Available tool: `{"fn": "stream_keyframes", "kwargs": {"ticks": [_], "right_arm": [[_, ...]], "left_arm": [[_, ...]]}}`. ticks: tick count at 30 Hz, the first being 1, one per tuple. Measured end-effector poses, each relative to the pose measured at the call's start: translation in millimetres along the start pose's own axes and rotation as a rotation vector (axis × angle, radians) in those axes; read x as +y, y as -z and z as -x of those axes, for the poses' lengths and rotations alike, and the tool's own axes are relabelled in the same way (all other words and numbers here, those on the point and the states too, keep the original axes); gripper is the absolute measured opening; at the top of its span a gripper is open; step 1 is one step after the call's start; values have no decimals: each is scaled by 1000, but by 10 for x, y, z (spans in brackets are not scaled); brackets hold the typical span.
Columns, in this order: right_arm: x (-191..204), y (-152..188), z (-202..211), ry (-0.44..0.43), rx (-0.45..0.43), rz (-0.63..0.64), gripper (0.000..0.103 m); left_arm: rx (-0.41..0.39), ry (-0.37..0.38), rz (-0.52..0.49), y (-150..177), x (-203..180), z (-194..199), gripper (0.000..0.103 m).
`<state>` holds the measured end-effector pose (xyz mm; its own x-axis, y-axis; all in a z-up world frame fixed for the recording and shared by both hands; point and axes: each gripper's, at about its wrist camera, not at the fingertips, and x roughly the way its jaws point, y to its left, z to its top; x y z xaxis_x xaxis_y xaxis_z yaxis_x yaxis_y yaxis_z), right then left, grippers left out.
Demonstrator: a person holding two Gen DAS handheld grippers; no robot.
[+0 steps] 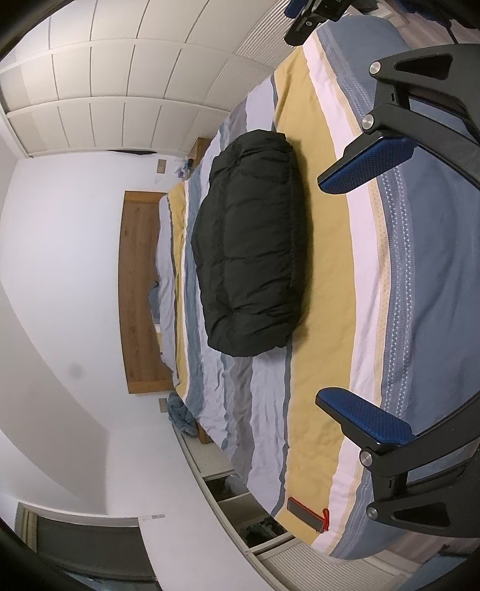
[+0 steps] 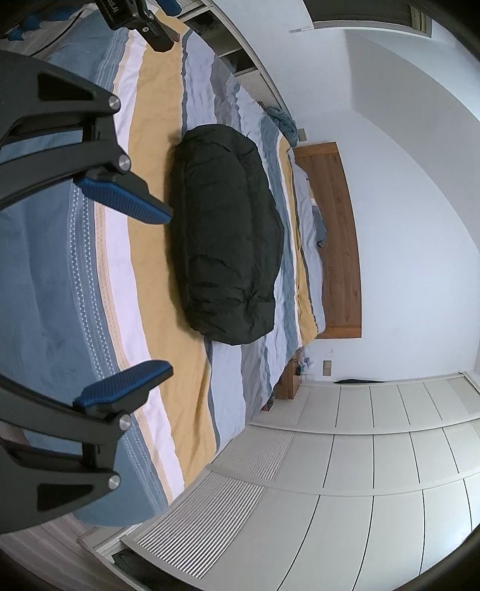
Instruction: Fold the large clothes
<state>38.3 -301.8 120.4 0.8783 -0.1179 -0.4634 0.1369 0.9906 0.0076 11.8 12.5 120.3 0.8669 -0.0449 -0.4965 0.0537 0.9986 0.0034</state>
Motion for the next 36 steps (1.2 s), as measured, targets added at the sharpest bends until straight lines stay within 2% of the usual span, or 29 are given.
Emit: {"fn": "stream_keyframes", "kwargs": {"ticks": [36], "right_arm": [[-33,38,-134,6,28,19,75]], "left_arm": [[29,0,-24,57,-21,-145,102]]}}
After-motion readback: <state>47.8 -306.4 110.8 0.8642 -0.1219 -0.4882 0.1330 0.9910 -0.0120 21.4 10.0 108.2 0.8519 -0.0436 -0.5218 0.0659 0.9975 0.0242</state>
